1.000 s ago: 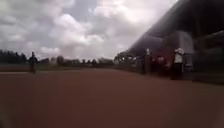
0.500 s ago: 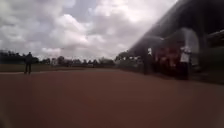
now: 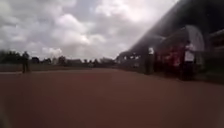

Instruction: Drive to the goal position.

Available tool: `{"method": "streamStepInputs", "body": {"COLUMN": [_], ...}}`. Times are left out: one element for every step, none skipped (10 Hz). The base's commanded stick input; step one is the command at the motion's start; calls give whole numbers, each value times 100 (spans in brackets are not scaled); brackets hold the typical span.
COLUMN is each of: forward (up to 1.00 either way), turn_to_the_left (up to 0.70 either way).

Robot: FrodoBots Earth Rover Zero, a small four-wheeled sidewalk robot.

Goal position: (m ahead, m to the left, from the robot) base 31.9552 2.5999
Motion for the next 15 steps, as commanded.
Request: {"method": "streamStepInputs", "body": {"forward": [70,70,70,70,70,70,70,70,70,70,70,70,70,70,70], "turn_to_the_left": [0,0,0,0,0,0,0,0,0,0,0,0,0,0,0]}}
